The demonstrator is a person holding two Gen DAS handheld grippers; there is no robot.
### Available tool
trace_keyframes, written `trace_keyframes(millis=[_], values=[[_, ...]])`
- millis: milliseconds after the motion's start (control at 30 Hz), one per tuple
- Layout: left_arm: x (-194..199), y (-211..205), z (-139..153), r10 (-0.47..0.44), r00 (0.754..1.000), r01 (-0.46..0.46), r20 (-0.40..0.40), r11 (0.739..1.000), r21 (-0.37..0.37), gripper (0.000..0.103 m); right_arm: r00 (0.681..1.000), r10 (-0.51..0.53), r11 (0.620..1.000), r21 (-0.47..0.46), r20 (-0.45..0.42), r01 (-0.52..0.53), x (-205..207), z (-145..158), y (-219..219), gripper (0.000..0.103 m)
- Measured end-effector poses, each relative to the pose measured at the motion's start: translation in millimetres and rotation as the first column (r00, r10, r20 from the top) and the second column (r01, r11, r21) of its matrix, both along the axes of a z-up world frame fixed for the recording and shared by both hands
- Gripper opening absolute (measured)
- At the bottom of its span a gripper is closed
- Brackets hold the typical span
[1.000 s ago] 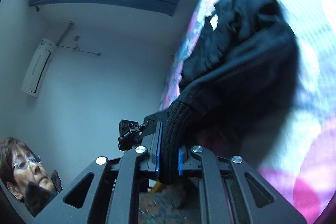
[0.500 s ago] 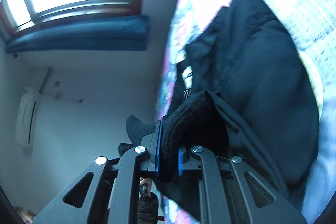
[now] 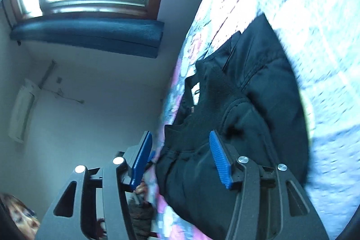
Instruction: Fold small clothes
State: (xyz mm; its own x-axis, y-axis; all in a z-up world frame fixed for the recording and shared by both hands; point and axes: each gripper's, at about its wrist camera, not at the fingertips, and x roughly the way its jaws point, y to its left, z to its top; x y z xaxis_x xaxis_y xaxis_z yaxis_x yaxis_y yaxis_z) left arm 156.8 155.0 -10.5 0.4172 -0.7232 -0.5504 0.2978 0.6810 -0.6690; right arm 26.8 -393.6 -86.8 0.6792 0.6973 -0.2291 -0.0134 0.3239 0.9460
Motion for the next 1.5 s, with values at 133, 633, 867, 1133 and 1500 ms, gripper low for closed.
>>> trace_keyframes(millis=[133,633,867,1133,1500], values=[[9,-14,4,-0.057,0.997,0.051,0.055,0.994,0.101,0.061,1.0,-0.015,0.989,-0.144,0.0,0.015,6,10,-6,0.055],[68,-92,-25,-0.283,0.959,0.262,-0.013,0.87,0.417,0.065,0.996,0.078,0.893,-0.441,-0.04,-0.087,63,11,5,0.055],[69,-98,-29,-0.29,0.957,0.263,-0.006,0.858,0.441,0.052,0.992,0.121,0.865,-0.486,-0.043,-0.126,74,10,13,0.055],[62,-100,-31,-0.267,0.963,0.209,0.039,0.828,0.52,0.035,0.989,0.144,0.795,-0.589,-0.045,-0.142,84,16,27,0.054],[51,-102,-24,-0.215,0.972,0.126,0.1,0.825,0.551,0.011,0.995,0.083,0.721,-0.687,-0.047,-0.092,85,29,37,0.01]])
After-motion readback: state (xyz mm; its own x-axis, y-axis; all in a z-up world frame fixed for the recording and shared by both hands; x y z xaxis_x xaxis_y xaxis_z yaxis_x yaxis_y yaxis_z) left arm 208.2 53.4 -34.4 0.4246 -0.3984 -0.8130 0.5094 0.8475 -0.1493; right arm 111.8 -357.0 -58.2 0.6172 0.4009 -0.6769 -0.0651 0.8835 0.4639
